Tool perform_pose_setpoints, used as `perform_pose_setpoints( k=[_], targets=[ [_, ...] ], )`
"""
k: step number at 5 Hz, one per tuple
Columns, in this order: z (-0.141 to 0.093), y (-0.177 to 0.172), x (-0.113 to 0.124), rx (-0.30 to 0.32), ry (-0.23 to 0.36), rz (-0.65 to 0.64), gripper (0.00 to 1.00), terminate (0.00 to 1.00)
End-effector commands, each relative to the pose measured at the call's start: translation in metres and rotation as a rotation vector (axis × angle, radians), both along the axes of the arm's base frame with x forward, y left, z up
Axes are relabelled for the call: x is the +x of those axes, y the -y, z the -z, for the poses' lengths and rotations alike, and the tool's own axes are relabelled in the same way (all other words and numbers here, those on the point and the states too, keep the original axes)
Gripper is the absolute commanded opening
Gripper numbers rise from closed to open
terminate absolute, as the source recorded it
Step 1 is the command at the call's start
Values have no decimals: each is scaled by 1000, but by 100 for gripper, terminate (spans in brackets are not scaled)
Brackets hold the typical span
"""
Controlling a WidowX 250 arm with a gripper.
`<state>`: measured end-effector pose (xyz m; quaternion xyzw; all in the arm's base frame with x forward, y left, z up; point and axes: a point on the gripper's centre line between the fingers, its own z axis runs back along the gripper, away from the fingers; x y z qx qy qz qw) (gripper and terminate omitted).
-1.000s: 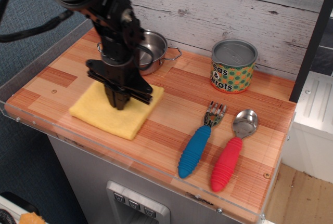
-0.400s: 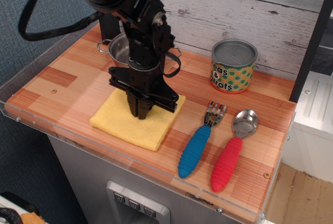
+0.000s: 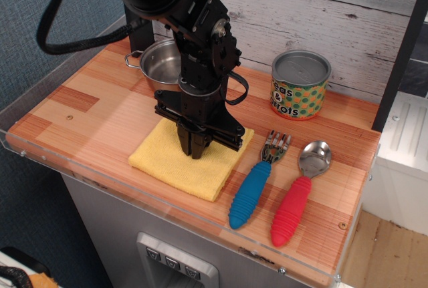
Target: Place the yellow cloth to the left of the blue fork.
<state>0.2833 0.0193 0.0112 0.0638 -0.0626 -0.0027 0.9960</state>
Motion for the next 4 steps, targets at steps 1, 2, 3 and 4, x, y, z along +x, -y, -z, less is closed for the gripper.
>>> perform_pose_setpoints(
  k=[1,2,3,4],
  targets=[
    [-26,-7,2,67,52,-34,0,0],
    [-36,-11,3,73,54,-40,100,0],
    [-45,-15,6,36,90,-84,100,0],
    [-57,-16,9,16,112,-57,100,0]
  ],
)
